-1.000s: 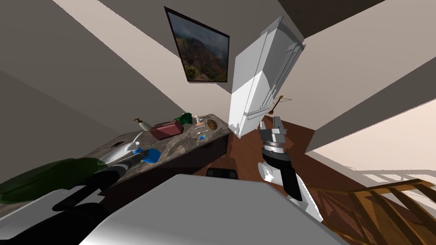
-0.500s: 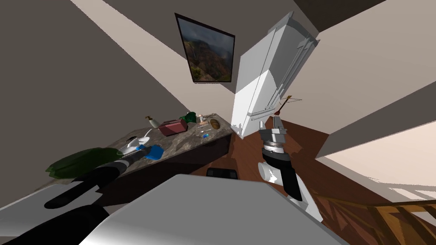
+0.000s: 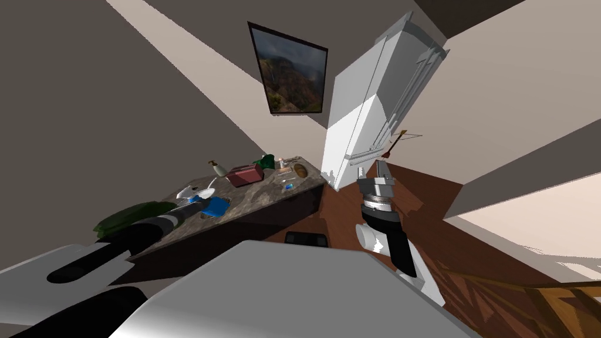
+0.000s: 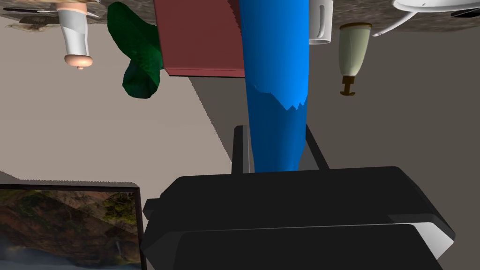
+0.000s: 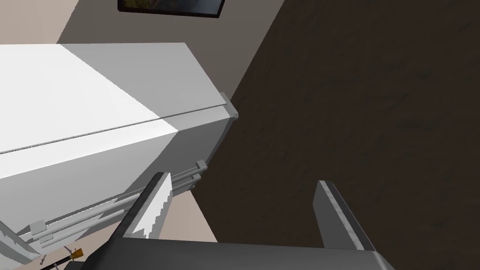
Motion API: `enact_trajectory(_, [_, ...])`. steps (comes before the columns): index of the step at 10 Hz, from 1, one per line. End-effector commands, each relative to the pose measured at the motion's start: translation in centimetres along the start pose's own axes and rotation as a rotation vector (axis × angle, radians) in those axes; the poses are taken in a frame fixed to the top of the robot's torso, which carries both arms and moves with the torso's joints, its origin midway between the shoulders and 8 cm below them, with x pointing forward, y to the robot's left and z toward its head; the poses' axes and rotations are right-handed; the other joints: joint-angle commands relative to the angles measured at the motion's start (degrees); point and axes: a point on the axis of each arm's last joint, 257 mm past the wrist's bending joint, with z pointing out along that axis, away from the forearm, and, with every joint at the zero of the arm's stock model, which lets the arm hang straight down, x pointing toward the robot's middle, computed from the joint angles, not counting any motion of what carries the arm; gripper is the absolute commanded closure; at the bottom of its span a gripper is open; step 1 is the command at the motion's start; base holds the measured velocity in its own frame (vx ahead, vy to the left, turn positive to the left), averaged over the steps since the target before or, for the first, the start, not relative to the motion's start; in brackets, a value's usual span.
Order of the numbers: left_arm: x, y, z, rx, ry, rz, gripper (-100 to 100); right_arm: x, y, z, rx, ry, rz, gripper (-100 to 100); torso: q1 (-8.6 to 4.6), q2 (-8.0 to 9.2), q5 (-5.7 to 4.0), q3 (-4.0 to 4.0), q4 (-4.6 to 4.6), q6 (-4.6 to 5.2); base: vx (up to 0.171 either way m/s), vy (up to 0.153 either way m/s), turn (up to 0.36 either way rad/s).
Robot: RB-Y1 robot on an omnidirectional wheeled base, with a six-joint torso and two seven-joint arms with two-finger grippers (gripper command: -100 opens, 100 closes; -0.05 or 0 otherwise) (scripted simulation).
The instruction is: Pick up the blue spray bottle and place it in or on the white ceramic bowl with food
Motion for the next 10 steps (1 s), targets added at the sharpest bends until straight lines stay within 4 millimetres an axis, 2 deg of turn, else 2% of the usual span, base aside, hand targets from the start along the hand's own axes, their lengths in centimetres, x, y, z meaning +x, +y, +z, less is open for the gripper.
enact_trajectory(1, [-0.6,0.3,-0.2,-0.014,0.0,0.014,100,0.0,0.0,0.0,0.0,0.0,0.0,0,0.0,0.0,0.0,0.0,0.0,0.0,-0.023,0.208,-0.074])
enact_trajectory(5, [-2.0,1.6,-0.8,-0.062,-0.007,0.059,100,0.0,0.0,0.0,0.0,0.0,0.0,0,0.15,-0.33,-0.01,-0.2,-0.1,-0.02,0.02,0.227,-0.099])
enact_trajectory(6, [-1.9,1.2,-0.7,-0.052,-0.007,0.051,100,0.0,0.0,0.0,0.0,0.0,0.0,0,0.13,-0.31,-0.01,-0.21,-0.13,-0.03,-0.002,0.106,-0.032])
enact_trajectory(7, [-2.0,1.3,-0.7,-0.054,-0.009,0.052,-100,0.0,0.0,0.0,0.0,0.0,0.0,0,-0.31,-0.28,-0.06,-0.2,-0.13,-0.06,0.001,0.023,-0.001])
enact_trajectory(10, [-2.0,1.3,-0.7,-0.054,-0.009,0.052,-100,0.0,0.0,0.0,0.0,0.0,0.0,0,-0.87,-0.27,-0.22,-0.19,-0.13,-0.06,0.0,0.003,0.0])
